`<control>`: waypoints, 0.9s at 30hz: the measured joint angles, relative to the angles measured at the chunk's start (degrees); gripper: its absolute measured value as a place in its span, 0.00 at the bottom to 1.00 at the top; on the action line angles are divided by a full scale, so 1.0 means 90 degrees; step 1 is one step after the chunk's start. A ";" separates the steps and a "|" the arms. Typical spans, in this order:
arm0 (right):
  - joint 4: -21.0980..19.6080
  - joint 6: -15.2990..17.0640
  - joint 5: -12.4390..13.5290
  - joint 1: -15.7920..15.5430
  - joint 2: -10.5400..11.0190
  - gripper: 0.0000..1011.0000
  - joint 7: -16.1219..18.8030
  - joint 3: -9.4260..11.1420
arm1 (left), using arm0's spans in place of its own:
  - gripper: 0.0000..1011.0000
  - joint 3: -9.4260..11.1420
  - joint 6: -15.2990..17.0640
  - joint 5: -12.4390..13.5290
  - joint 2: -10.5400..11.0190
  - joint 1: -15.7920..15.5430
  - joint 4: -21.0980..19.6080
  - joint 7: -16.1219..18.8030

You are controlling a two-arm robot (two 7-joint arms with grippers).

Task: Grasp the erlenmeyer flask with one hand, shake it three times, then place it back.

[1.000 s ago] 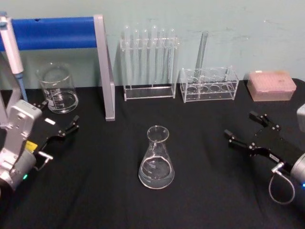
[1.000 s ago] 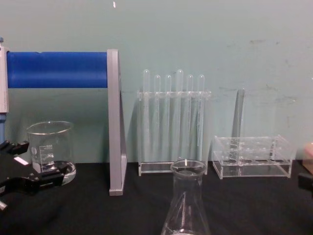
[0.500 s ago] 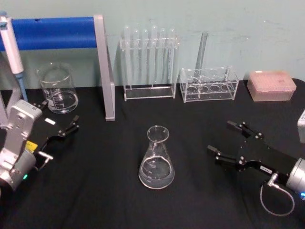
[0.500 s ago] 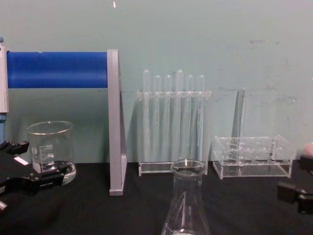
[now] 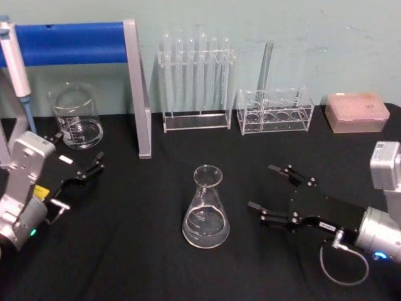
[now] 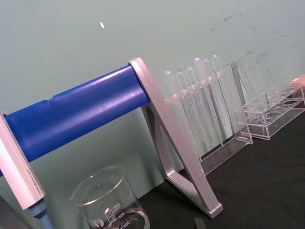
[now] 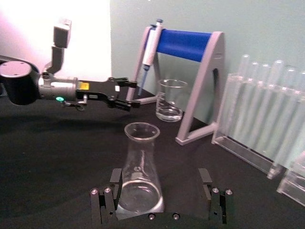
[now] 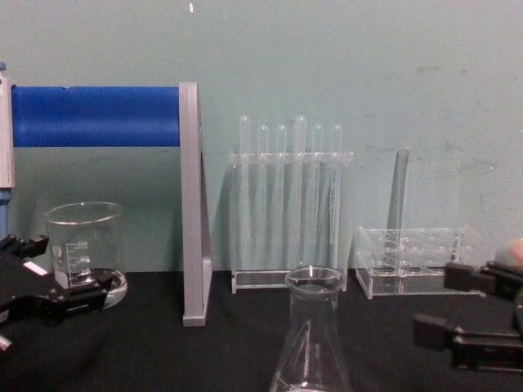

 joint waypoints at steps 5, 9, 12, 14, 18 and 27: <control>0.0170 0.0057 -0.0001 0.0230 -0.0127 0.99 0.0150 -0.0189 | 0.99 0.0000 0.0000 0.0000 0.0000 0.0000 0.0000 0.0000; 0.0316 0.0089 -0.0016 0.0422 -0.0229 0.99 0.0230 -0.0345 | 0.99 0.0000 0.0000 0.0000 0.0000 0.0000 0.0000 0.0000; 0.0491 0.0119 -0.0044 0.0625 -0.0346 0.99 0.0315 -0.0499 | 0.99 0.0000 0.0000 0.0000 0.0000 0.0000 0.0000 0.0000; 0.0526 0.0123 -0.0052 0.0664 -0.0369 0.99 0.0327 -0.0531 | 0.99 0.0000 0.0000 0.0000 0.0000 0.0000 0.0000 0.0000; 0.0738 0.0135 -0.0092 0.0893 -0.0510 0.99 0.0404 -0.0694 | 0.99 0.0000 0.0000 0.0000 0.0000 0.0000 0.0000 0.0000; 0.1181 0.0199 -0.0112 0.1304 -0.0787 0.99 0.0509 -0.0953 | 0.99 0.0000 0.0000 0.0000 0.0000 0.0000 0.0000 0.0000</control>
